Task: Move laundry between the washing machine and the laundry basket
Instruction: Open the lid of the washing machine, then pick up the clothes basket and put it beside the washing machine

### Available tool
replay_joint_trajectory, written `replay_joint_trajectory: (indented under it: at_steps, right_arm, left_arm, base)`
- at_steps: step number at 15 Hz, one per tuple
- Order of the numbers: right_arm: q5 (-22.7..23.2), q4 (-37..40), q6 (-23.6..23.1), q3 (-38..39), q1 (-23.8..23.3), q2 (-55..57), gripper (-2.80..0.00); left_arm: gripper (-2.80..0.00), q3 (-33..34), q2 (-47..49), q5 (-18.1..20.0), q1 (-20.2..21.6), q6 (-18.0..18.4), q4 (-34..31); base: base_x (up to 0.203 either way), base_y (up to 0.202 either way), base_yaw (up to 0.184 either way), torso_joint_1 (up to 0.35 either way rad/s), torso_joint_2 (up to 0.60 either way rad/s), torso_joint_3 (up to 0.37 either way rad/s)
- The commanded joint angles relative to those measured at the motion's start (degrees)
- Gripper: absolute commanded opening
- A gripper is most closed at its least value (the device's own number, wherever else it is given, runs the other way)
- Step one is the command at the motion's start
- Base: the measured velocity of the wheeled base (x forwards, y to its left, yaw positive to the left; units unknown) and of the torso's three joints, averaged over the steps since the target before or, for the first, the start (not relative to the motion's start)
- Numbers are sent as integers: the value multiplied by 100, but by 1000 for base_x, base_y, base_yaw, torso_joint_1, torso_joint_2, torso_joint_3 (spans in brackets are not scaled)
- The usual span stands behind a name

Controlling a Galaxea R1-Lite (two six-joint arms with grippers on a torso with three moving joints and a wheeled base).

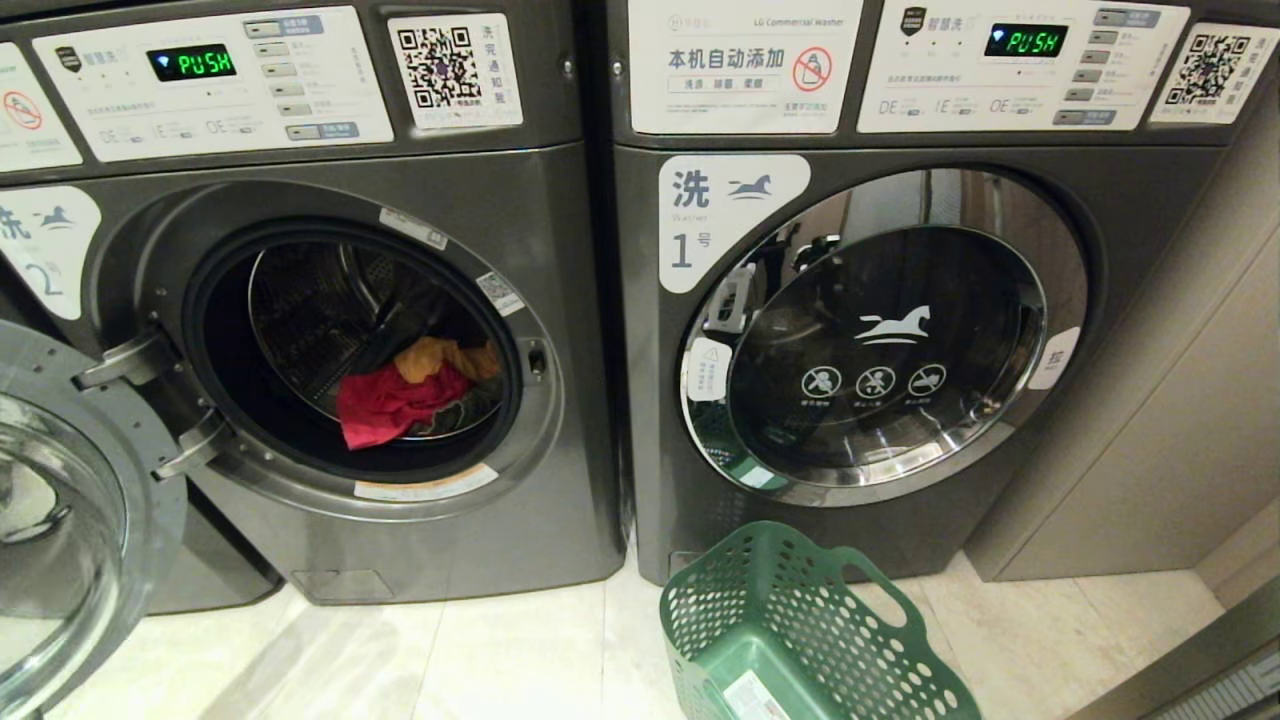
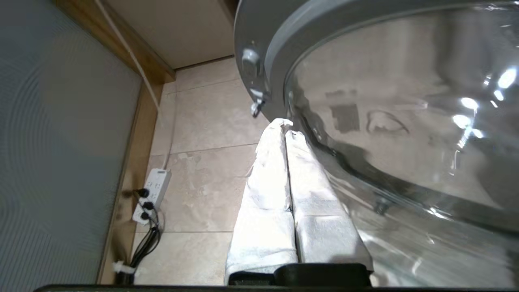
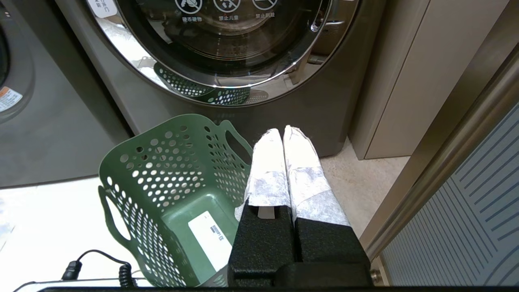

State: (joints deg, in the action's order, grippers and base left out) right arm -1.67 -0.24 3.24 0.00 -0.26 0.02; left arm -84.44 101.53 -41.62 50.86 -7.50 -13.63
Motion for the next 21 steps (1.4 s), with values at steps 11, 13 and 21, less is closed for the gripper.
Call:
replay_joint_trajectory:
  at_steps: [11,13,21]
  right_arm:
    - [0,-2,1,0,0,6,-280]
    - [0,-2,10,0,0,6,-280]
    - [-8,-2,10,0,0,6,-280]
  left_arm:
    - [-280,6672,-6239,3403,-4583,1229,1269]
    - [-280,8015,-6916,3541,-4652,1545,2073]
    - [-280,8440,-9100,4297,-4975,1687,1519]
  base:
    - [0,0,0,0,0,0]
    - [0,0,0,0,0,0]
    - [0,0,0,0,0,0]
